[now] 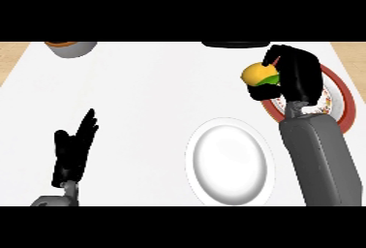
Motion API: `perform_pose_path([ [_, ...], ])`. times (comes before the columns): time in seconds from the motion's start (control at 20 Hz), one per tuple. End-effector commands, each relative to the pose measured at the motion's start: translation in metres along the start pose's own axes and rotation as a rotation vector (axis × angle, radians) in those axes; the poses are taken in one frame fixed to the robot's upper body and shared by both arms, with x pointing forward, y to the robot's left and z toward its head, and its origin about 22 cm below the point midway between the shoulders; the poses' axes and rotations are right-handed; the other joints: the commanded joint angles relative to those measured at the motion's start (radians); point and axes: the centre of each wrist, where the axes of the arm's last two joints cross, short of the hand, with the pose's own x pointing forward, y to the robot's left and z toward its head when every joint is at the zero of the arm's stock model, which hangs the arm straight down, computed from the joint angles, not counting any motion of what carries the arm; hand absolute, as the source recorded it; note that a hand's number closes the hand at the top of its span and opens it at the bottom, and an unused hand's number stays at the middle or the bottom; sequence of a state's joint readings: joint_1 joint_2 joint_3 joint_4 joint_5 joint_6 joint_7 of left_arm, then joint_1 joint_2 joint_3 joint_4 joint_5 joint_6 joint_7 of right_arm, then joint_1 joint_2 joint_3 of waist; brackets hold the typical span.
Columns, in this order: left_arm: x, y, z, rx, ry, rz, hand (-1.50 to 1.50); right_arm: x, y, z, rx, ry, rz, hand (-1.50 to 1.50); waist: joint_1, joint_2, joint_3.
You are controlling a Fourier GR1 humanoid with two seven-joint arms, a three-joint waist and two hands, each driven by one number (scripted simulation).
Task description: Pick the lemon from the plate and place it in the plate
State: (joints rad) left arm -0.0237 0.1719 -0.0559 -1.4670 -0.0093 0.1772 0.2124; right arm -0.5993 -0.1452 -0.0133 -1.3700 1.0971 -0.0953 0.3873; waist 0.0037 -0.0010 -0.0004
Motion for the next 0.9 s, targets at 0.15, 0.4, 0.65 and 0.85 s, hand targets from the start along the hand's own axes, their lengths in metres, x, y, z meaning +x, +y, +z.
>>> perform_pose_path([
  [0.15, 0.009, 0.008, 0.004, -0.010, 0.011, -0.014, 0.00, -0.040, -0.025, -0.028, -0.065, 0.172, 0.001, 1.50, 0.002, 0.001, 0.001],
  [0.4, 0.012, -0.023, 0.000, 0.002, -0.014, -0.011, 0.00, -0.051, -0.023, -0.054, -0.061, 0.217, 0.019, 1.50, 0.007, 0.003, 0.001],
  [0.65, -0.004, -0.006, 0.002, -0.010, -0.007, 0.001, 0.00, -0.107, -0.019, -0.058, -0.021, 0.250, 0.027, 1.50, 0.008, 0.005, 0.001],
  [0.85, 0.013, -0.014, -0.008, 0.002, -0.011, 0.003, 0.00, -0.132, -0.012, -0.066, 0.023, 0.289, 0.056, 1.50, 0.011, 0.007, 0.001],
])
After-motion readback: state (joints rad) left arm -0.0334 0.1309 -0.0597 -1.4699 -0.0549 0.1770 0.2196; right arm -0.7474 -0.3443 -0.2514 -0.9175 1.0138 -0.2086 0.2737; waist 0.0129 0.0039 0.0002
